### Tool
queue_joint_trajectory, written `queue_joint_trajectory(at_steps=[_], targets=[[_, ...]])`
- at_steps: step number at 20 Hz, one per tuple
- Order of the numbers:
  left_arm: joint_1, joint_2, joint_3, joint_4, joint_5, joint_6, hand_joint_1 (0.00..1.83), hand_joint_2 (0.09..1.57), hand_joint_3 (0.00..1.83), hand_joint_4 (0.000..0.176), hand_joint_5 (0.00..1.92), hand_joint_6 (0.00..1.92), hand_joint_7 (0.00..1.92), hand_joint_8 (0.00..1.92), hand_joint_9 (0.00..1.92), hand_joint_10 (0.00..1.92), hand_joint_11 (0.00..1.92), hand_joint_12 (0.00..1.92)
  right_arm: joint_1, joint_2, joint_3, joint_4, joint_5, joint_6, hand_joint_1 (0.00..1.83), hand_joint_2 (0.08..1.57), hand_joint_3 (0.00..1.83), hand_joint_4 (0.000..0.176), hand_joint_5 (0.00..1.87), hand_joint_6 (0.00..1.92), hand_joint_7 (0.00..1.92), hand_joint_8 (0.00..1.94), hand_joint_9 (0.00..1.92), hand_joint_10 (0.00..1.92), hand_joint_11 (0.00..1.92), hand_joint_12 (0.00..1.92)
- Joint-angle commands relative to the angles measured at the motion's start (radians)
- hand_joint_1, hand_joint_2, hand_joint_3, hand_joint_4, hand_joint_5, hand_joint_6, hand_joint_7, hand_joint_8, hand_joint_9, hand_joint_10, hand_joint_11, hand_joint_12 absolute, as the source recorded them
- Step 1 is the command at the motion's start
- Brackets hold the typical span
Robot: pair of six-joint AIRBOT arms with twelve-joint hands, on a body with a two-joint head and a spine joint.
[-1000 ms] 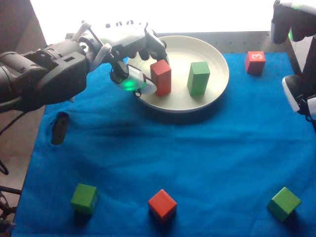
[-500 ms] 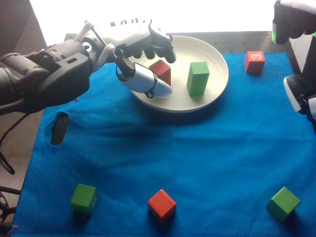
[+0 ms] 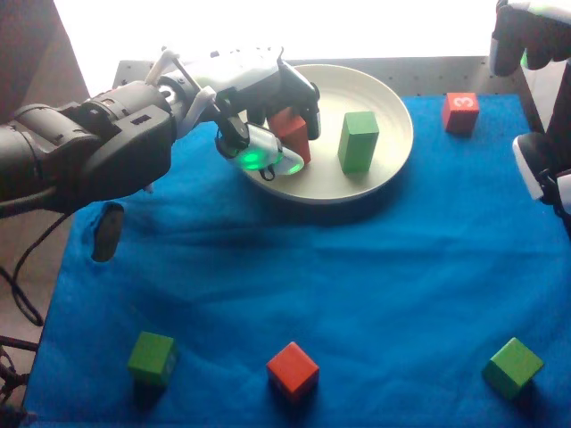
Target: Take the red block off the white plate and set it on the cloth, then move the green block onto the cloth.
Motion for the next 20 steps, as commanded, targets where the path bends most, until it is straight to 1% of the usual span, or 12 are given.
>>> queue_joint_trajectory(at_steps=[1, 2, 3, 5, 6, 7, 9, 11, 14, 15, 17, 20], targets=[[-0.005, -0.002, 0.005, -0.005, -0.115, -0.005, 1.18, 1.17, 0.0, 0.0, 0.88, 1.19, 0.86, 1.02, 0.69, 1.12, 0.39, 1.76, 0.013, 0.0, 0.004, -0.013, -0.12, 0.002, 1.27, 0.34, 1.26, 0.0, 0.52, 1.54, 0.5, 1.76, 0.46, 1.92, 0.59, 1.92], [-0.004, -0.002, 0.006, -0.005, -0.117, -0.005, 1.19, 1.16, 0.0, 0.022, 0.89, 1.17, 0.88, 1.12, 0.75, 1.16, 0.47, 1.74, 0.013, 0.0, 0.005, -0.013, -0.12, 0.002, 1.27, 0.33, 1.25, 0.0, 0.54, 1.52, 0.52, 1.75, 0.47, 1.92, 0.61, 1.92], [-0.003, -0.001, 0.007, -0.005, -0.121, -0.009, 1.33, 1.15, 0.0, 0.0, 0.89, 1.11, 0.92, 1.1, 0.81, 1.31, 0.54, 1.73, 0.013, 0.0, 0.005, -0.013, -0.12, 0.002, 1.28, 0.35, 1.21, 0.0, 0.53, 1.5, 0.47, 1.75, 0.42, 1.92, 0.55, 1.92], [-0.003, 0.006, 0.008, -0.005, -0.135, -0.024, 1.36, 1.15, 0.0, 0.0, 0.88, 1.09, 0.91, 1.17, 0.81, 1.36, 0.64, 1.68, 0.013, 0.0, 0.005, -0.013, -0.12, 0.002, 1.33, 0.41, 1.19, 0.0, 0.48, 1.56, 0.43, 1.72, 0.39, 1.86, 0.48, 1.92], [-0.003, 0.012, 0.008, -0.005, -0.144, -0.033, 1.36, 1.15, 0.0, 0.0, 0.86, 1.14, 0.92, 1.14, 0.8, 1.37, 0.64, 1.66, 0.013, 0.0, 0.004, -0.013, -0.12, 0.002, 1.31, 0.46, 1.14, 0.0, 0.48, 1.51, 0.47, 1.62, 0.45, 1.76, 0.48, 1.92], [-0.004, 0.018, 0.008, -0.005, -0.154, -0.042, 1.36, 1.15, 0.0, 0.0, 0.86, 1.14, 0.92, 1.14, 0.8, 1.37, 0.64, 1.66, 0.012, 0.0, 0.004, -0.012, -0.12, 0.002, 1.31, 0.46, 1.14, 0.0, 0.48, 1.51, 0.47, 1.62, 0.45, 1.76, 0.48, 1.92], [-0.007, 0.033, 0.008, -0.005, -0.179, -0.064, 1.36, 1.15, 0.0, 0.0, 0.84, 1.18, 0.94, 1.05, 0.84, 1.34, 0.69, 1.63, 0.012, 0.0, 0.004, -0.012, -0.12, 0.002, 1.32, 0.5, 1.03, 0.0, 0.5, 1.43, 0.46, 1.57, 0.41, 1.74, 0.44, 1.92], [-0.008, 0.06, -0.011, -0.005, -0.227, -0.093, 1.36, 1.17, 0.0, 0.0, 0.82, 1.14, 0.89, 1.19, 0.79, 1.42, 0.66, 1.72, 0.012, 0.0, 0.004, -0.012, -0.12, 0.002, 1.34, 0.52, 0.98, 0.0, 0.51, 1.36, 0.48, 1.49, 0.4, 1.68, 0.39, 1.92], [0.0, 0.139, -0.096, 0.0, -0.32, -0.097, 1.36, 1.15, 0.0, 0.0, 0.88, 1.07, 0.91, 1.17, 0.8, 1.4, 0.7, 1.7, 0.012, 0.0, 0.002, -0.009, -0.12, 0.002, 1.36, 0.51, 0.98, 0.0, 0.5, 1.37, 0.49, 1.52, 0.4, 1.71, 0.35, 1.92], [0.011, 0.168, -0.132, 0.006, -0.352, -0.097, 1.36, 1.16, 0.0, 0.0, 0.88, 1.04, 0.89, 1.22, 0.79, 1.42, 0.69, 1.74, 0.012, 0.0, 0.002, -0.008, -0.12, 0.002, 1.32, 0.52, 0.99, 0.0, 0.52, 1.38, 0.5, 1.53, 0.42, 1.72, 0.39, 1.92], [0.045, 0.228, -0.202, 0.011, -0.419, -0.097, 1.36, 1.16, 0.0, 0.0, 0.9, 1.03, 0.89, 1.2, 0.79, 1.43, 0.68, 1.76, 0.012, 0.0, 0.0, -0.004, -0.12, 0.002, 1.33, 0.51, 0.99, 0.0, 0.52, 1.36, 0.5, 1.53, 0.41, 1.72, 0.4, 1.92], [0.097, 0.302, -0.298, 0.027, -0.516, -0.097, 1.36, 1.16, 0.0, 0.0, 0.84, 1.08, 0.91, 1.17, 0.83, 1.38, 0.74, 1.64, 0.012, 0.002, -0.005, 0.002, -0.12, 0.002, 1.32, 0.51, 1.0, 0.0, 0.55, 1.37, 0.5, 1.53, 0.4, 1.73, 0.38, 1.92]])
